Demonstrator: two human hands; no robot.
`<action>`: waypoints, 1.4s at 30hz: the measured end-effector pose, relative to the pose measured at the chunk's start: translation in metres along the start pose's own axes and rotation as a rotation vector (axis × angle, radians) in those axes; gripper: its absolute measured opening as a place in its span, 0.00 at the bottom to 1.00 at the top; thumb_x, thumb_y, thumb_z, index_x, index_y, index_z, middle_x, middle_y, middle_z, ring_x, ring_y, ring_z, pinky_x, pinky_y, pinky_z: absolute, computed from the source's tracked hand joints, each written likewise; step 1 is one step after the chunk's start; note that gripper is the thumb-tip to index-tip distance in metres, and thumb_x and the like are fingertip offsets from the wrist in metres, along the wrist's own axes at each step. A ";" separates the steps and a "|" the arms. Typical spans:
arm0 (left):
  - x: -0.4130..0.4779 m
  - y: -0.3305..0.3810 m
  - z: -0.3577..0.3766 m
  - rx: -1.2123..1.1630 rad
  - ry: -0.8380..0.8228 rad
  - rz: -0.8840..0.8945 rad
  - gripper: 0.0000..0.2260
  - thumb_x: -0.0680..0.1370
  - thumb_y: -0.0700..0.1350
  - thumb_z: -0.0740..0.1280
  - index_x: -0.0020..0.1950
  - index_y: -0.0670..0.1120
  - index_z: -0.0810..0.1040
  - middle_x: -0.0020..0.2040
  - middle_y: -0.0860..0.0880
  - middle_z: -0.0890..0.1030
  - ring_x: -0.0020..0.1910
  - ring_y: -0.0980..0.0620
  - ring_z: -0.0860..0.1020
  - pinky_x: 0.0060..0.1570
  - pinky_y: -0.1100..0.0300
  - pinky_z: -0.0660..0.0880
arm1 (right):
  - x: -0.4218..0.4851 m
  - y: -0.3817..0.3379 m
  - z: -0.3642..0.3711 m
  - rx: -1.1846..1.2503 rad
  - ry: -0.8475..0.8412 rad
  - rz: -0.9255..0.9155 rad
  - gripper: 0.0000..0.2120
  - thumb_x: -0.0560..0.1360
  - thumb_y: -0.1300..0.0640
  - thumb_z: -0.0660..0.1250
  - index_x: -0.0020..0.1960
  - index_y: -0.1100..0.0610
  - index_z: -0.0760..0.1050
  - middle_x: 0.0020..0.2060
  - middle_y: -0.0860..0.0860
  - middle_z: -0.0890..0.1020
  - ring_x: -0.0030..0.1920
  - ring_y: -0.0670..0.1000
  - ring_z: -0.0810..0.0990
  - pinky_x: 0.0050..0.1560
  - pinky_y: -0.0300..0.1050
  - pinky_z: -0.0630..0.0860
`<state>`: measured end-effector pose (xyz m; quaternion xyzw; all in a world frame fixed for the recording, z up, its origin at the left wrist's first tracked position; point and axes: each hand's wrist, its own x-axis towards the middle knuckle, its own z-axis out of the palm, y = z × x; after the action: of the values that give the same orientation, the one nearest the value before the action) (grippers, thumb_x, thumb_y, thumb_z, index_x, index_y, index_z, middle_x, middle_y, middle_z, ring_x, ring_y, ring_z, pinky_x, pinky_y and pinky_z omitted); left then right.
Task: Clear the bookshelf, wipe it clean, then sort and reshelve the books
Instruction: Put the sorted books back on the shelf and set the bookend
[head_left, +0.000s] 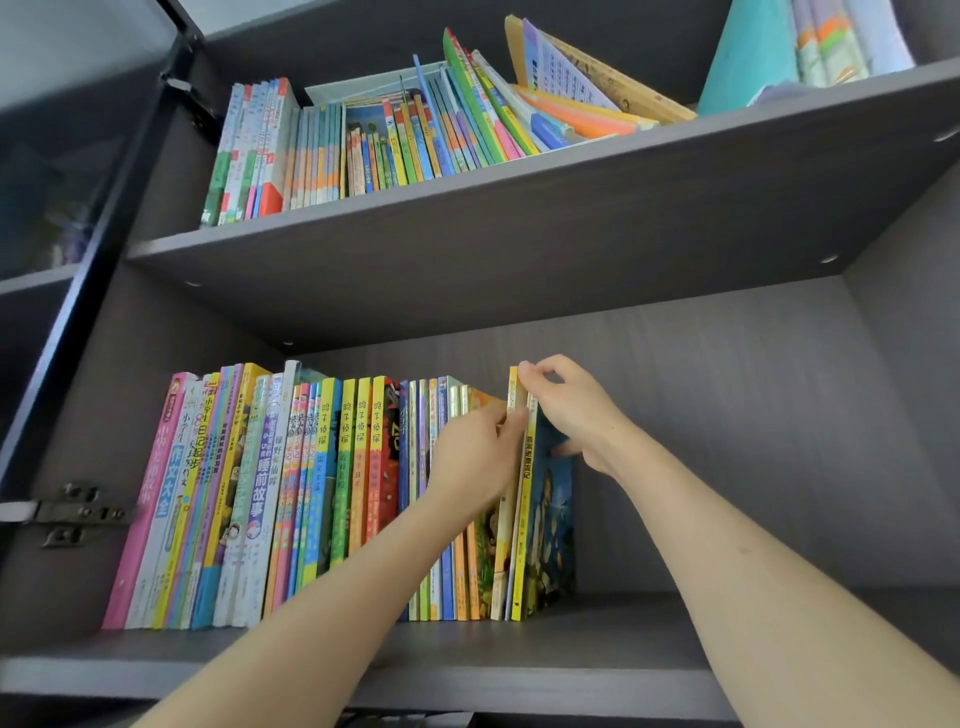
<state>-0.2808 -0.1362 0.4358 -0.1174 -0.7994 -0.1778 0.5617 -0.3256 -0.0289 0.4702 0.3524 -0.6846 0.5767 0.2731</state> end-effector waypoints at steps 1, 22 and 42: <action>0.002 -0.001 0.000 -0.043 -0.013 -0.035 0.18 0.83 0.50 0.55 0.35 0.45 0.69 0.29 0.51 0.68 0.29 0.54 0.67 0.32 0.60 0.65 | 0.001 0.000 0.000 0.003 -0.002 -0.004 0.11 0.81 0.45 0.57 0.59 0.49 0.68 0.52 0.48 0.71 0.53 0.52 0.71 0.53 0.57 0.78; -0.003 0.000 -0.169 0.048 0.744 -0.132 0.11 0.74 0.42 0.61 0.39 0.34 0.70 0.40 0.38 0.78 0.37 0.38 0.75 0.34 0.49 0.73 | 0.007 -0.007 0.033 -0.419 -0.108 -0.208 0.09 0.81 0.44 0.54 0.59 0.43 0.67 0.51 0.47 0.80 0.51 0.51 0.79 0.53 0.52 0.77; -0.026 0.028 -0.126 -0.047 0.713 -0.045 0.08 0.77 0.41 0.62 0.39 0.41 0.68 0.35 0.49 0.75 0.30 0.54 0.68 0.27 0.65 0.66 | 0.013 -0.009 0.005 -0.229 -0.005 -0.075 0.05 0.75 0.55 0.65 0.47 0.52 0.69 0.43 0.53 0.78 0.42 0.51 0.78 0.42 0.47 0.76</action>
<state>-0.1530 -0.1626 0.4546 -0.0432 -0.5512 -0.2383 0.7984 -0.3260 -0.0373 0.4852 0.3456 -0.7330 0.4833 0.3311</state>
